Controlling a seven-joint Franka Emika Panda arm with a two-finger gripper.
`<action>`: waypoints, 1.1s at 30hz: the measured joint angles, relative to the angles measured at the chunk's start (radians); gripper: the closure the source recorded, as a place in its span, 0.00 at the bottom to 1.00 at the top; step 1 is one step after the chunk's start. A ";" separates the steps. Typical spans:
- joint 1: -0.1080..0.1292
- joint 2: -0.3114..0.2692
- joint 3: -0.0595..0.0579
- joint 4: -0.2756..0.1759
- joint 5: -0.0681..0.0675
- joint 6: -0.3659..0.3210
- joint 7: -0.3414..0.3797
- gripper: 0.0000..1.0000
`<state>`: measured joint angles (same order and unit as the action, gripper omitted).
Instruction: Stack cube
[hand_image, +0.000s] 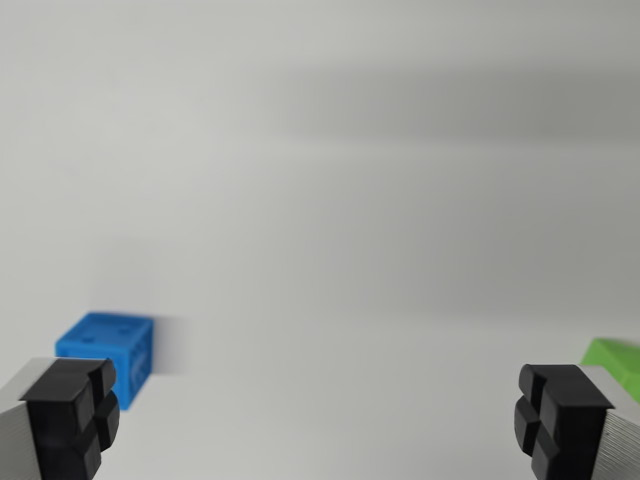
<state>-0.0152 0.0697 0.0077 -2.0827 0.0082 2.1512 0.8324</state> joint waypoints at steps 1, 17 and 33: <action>0.002 -0.002 0.001 -0.006 0.000 0.005 0.004 0.00; 0.035 -0.042 0.023 -0.117 0.000 0.073 0.069 0.00; 0.080 -0.077 0.056 -0.241 0.000 0.163 0.160 0.00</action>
<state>0.0649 -0.0075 0.0636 -2.3241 0.0077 2.3142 0.9921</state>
